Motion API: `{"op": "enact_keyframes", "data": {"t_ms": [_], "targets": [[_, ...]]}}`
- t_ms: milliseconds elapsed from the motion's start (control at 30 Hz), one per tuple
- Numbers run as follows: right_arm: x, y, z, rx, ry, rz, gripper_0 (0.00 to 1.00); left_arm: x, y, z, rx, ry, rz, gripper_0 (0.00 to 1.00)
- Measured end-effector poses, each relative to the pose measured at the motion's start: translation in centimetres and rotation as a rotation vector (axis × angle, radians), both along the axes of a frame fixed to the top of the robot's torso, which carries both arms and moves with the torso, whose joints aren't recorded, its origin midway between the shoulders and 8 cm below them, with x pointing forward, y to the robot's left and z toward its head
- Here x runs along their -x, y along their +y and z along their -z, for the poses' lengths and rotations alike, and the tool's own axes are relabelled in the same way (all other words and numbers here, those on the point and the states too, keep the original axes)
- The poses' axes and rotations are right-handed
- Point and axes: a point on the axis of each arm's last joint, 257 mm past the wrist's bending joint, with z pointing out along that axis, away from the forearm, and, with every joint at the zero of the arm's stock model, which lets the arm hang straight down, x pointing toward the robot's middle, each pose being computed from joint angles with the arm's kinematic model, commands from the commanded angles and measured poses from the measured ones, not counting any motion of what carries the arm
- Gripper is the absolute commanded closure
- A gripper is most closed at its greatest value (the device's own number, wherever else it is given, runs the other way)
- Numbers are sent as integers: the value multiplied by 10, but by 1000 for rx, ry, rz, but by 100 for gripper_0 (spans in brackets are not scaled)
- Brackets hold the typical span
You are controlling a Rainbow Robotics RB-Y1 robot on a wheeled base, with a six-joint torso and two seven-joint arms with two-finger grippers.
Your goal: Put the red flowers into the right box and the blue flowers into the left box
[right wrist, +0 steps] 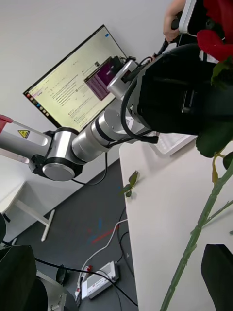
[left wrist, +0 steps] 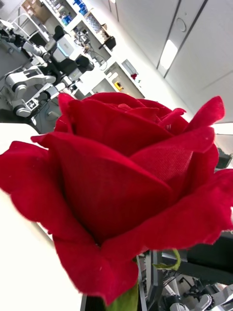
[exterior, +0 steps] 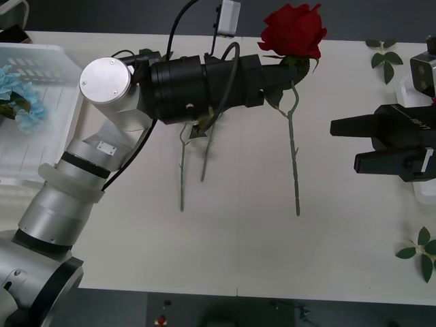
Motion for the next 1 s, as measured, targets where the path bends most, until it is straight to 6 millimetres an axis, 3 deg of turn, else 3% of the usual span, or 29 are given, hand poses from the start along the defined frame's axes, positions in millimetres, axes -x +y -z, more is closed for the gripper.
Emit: {"op": "enact_keyframes", "data": {"t_ms": [1000], "targets": [[0, 0, 0, 0, 0, 0, 0, 5, 1, -11, 42, 20, 24, 100]]}}
